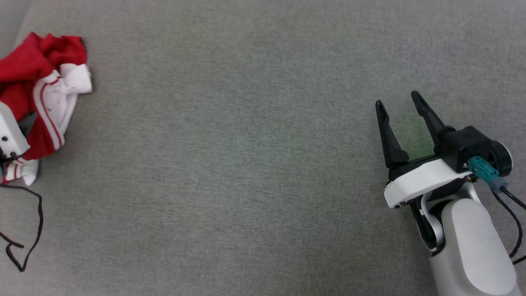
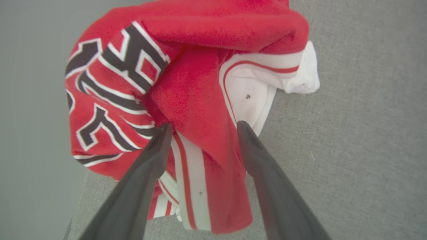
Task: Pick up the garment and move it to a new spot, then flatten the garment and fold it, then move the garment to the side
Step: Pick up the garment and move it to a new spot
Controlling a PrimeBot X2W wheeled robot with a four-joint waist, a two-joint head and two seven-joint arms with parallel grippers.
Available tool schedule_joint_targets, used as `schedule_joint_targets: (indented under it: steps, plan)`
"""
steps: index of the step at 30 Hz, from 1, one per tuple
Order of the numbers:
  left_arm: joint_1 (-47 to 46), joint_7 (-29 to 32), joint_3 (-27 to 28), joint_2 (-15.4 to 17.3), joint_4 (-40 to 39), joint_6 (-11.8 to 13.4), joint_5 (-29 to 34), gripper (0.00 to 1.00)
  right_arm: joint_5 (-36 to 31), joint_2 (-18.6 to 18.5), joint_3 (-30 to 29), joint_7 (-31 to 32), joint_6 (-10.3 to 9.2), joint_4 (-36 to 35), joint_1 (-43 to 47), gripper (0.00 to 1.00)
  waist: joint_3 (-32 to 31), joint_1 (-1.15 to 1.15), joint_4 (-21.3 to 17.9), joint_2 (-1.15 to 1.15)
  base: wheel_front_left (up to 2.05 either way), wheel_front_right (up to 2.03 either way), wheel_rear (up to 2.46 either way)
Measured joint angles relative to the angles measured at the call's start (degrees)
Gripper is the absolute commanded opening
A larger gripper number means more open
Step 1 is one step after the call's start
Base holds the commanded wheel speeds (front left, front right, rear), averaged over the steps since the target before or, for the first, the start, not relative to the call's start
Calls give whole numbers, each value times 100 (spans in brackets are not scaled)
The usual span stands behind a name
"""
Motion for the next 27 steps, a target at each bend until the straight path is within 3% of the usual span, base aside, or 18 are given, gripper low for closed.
schedule_joint_targets:
  steps: [10, 11, 12, 14, 22, 27]
  plan:
    - [314, 309, 310, 120, 271, 21, -590, 100, -14, -1, 35, 5, 0, -53, -165, 100, 532, -1, -279, 0, 0, 0, 0]
    - [314, 290, 320, 103, 279, 45, -605, 95, -16, -1, 27, 12, 0, -64, -166, 100, 560, -1, -288, 0, 0, 0, 0]
    - [314, 266, 323, 97, 280, 49, -608, 51, -22, -1, 21, 27, 0, -76, -166, 100, 579, -1, -292, 0, 0, 0, 0]
    - [314, 207, 326, 71, 282, 70, -625, 0, -34, -1, 1, 40, 0, -101, -166, 100, 584, -1, -282, 0, 0, 0, 0]
    - [308, -192, 235, -37, 322, 269, -474, 0, -60, 0, -21, 88, 0, -123, -144, 100, 365, -1, -198, 0, 0, 0, 0]
    - [220, -1021, 143, 149, 49, 481, -94, 0, -4, 0, -66, 51, 0, -76, -18, 100, 68, -1, -137, 0, 0, 0, 0]
